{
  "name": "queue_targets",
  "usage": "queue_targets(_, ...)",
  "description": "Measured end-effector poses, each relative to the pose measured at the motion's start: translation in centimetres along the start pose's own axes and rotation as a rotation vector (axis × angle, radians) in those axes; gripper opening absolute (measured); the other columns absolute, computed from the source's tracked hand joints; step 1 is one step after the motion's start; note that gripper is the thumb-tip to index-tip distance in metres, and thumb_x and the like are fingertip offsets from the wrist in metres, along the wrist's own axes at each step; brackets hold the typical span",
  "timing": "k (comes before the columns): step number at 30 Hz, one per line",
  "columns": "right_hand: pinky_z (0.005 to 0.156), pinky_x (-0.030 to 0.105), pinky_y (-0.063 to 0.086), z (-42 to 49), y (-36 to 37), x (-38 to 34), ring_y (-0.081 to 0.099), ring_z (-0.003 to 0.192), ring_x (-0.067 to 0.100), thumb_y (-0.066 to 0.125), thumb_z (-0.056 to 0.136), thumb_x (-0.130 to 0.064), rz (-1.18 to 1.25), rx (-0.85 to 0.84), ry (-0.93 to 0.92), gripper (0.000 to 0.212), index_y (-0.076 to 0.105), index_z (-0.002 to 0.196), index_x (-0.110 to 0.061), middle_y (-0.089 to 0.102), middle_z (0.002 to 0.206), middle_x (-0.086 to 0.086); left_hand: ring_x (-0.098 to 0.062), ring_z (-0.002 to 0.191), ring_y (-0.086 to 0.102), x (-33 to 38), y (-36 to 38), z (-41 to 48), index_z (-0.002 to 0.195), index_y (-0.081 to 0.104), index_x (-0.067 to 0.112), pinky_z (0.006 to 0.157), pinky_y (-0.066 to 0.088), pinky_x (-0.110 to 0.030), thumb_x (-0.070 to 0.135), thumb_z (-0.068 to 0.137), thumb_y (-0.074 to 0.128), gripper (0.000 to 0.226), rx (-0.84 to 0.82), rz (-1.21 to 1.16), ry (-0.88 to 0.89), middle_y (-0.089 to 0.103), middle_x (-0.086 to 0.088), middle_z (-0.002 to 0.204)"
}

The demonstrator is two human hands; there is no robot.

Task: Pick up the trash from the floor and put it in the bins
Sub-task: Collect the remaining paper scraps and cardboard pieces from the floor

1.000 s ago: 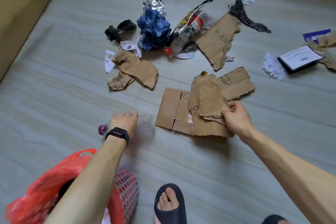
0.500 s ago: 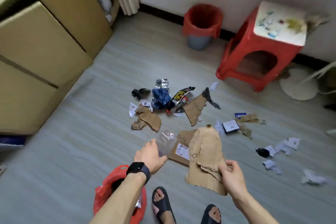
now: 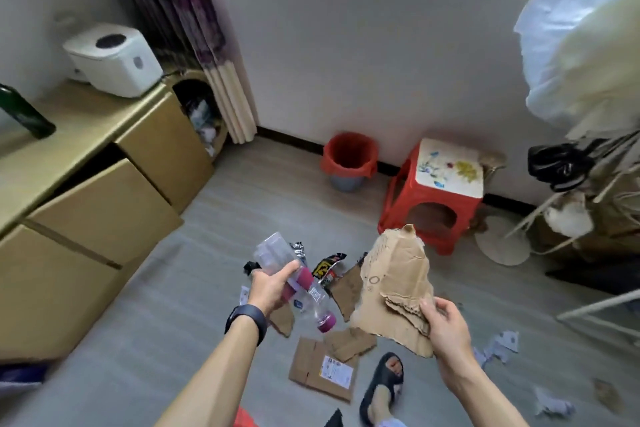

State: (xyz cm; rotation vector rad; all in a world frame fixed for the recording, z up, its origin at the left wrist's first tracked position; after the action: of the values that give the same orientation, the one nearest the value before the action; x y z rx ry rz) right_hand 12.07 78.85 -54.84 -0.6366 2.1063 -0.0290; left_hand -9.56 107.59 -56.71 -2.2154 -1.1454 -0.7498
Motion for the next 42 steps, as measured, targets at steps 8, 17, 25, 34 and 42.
queue_targets(8,0.092,0.045,0.051,11.3,-1.9,-4.3,0.064,0.095,0.024,0.070,0.090,-0.027,-0.037,0.029,0.095,0.014,0.064,0.095,-0.016,0.069,0.102,0.007,-0.019,0.052,0.041,8.4,8.4,5.1,0.081,0.057,0.011,0.050,0.033,-0.027,0.063,0.075,0.070,0.054,-0.002,-0.063,-0.090,0.047,-0.002,0.060)
queue_targets(17,0.070,0.032,0.038,22.3,-1.0,-18.2,0.053,0.079,0.008,0.062,0.096,-0.025,-0.168,-0.010,-0.083,0.016,0.057,0.107,-0.014,0.056,0.084,-0.013,-0.034,0.095,0.067,19.4,16.9,9.4,0.107,0.061,0.017,0.079,0.057,-0.048,0.060,0.089,0.054,0.047,-0.123,-0.183,-0.200,0.069,-0.011,0.100)
queue_targets(25,0.079,0.036,0.046,30.2,4.2,-26.2,0.061,0.090,0.015,0.057,0.095,-0.039,-0.343,-0.039,-0.139,0.013,0.056,0.102,-0.028,0.066,0.098,-0.006,-0.027,0.074,0.070,29.2,23.0,17.1,0.121,0.053,0.012,0.058,0.057,-0.033,0.019,0.079,0.066,0.044,-0.278,-0.077,-0.213,0.068,-0.015,0.105)
queue_targets(34,0.075,0.036,0.051,48.2,17.6,-35.6,0.061,0.085,0.019,0.041,0.097,-0.051,-0.708,-0.024,-0.110,0.025,0.054,0.105,-0.031,0.065,0.092,-0.005,-0.016,0.060,0.050,42.0,28.0,38.4,0.080,0.064,0.009,0.055,0.037,-0.026,0.042,0.062,0.062,0.038,-0.271,0.447,-0.119,0.058,-0.001,0.070)
queue_targets(42,0.088,0.033,0.043,62.5,27.9,-41.0,0.059,0.118,0.026,0.044,0.094,-0.058,-0.614,0.001,0.046,0.053,0.054,0.134,-0.024,0.068,0.123,-0.003,-0.024,0.117,0.054,46.9,33.0,54.4,0.133,0.049,0.017,0.098,0.046,-0.036,0.050,0.090,0.059,0.055,-0.350,0.524,-0.108,0.056,-0.006,0.130)
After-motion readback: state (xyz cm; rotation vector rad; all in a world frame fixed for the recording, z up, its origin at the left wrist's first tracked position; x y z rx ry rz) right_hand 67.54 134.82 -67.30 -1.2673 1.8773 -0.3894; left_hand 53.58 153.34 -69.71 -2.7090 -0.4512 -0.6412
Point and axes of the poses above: each hand's wrist, its own z-axis towards the middle knuckle, its own y-axis out of the palm, x = y × z, the point moved 7 cm from there along z, towards the middle knuckle
